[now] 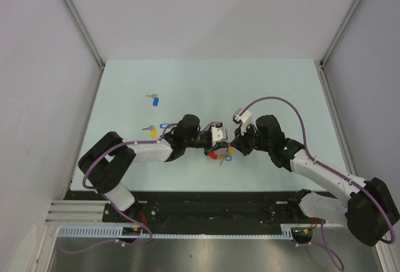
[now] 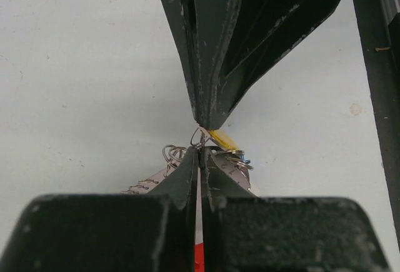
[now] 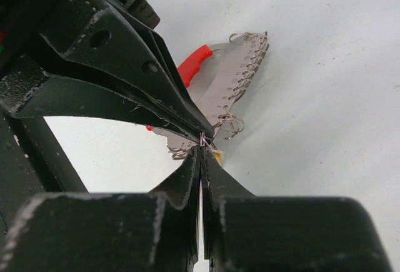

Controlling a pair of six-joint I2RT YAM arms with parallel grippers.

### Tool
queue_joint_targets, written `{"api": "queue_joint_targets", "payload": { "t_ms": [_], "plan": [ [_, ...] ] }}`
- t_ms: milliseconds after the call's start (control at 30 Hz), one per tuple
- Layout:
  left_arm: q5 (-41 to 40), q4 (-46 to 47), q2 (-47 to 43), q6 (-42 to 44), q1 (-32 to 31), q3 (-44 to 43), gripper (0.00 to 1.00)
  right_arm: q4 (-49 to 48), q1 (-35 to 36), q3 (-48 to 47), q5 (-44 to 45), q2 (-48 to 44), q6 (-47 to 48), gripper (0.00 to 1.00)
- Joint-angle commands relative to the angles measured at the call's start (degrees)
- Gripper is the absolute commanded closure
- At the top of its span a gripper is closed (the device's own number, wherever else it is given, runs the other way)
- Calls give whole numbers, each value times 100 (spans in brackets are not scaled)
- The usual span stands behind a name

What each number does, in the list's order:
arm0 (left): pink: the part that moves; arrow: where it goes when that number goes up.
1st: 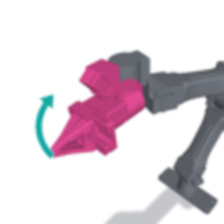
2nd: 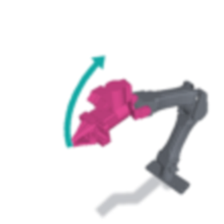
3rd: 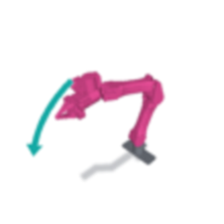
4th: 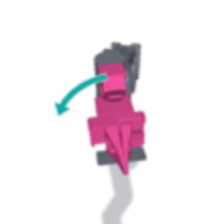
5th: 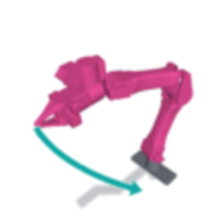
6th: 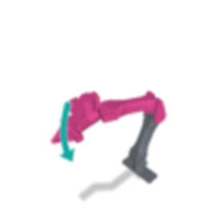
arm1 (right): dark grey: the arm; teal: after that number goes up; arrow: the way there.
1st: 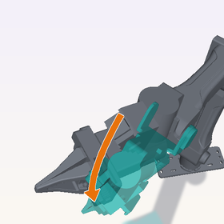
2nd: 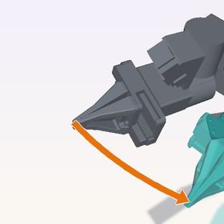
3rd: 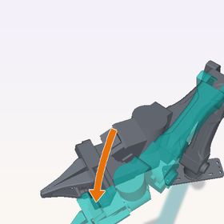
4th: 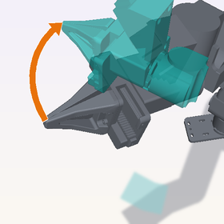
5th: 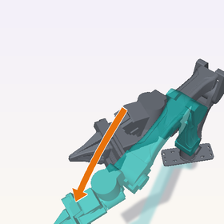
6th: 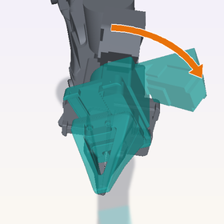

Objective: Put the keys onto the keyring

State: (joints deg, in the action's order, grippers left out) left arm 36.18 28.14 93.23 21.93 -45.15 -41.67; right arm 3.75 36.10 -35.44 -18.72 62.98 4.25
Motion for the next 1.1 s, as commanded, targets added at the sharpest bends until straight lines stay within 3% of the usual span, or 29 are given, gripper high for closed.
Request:
{"api": "queue_joint_targets", "payload": {
  "t_ms": [0,400,767,833,1000,1067],
  "plan": [
    [-216,297,-252,-172,-21,124,99,-6,-50,-33,289,-242,-249,100],
    [-823,991,-780,-664,-21,669,100,39,-305,11,844,-32,-715,100],
    [-780,1317,-1088,-814,-21,889,100,-313,-331,116,124,127,-777,100],
    [-727,1247,-1096,-735,-21,863,100,-568,-340,178,-43,40,-724,95],
    [-525,677,-1193,-332,-21,748,100,-630,-428,301,-438,-180,-277,69],
    [-437,186,-1246,-173,-21,599,100,-647,-498,327,-597,-312,-100,68]
  ]
}}
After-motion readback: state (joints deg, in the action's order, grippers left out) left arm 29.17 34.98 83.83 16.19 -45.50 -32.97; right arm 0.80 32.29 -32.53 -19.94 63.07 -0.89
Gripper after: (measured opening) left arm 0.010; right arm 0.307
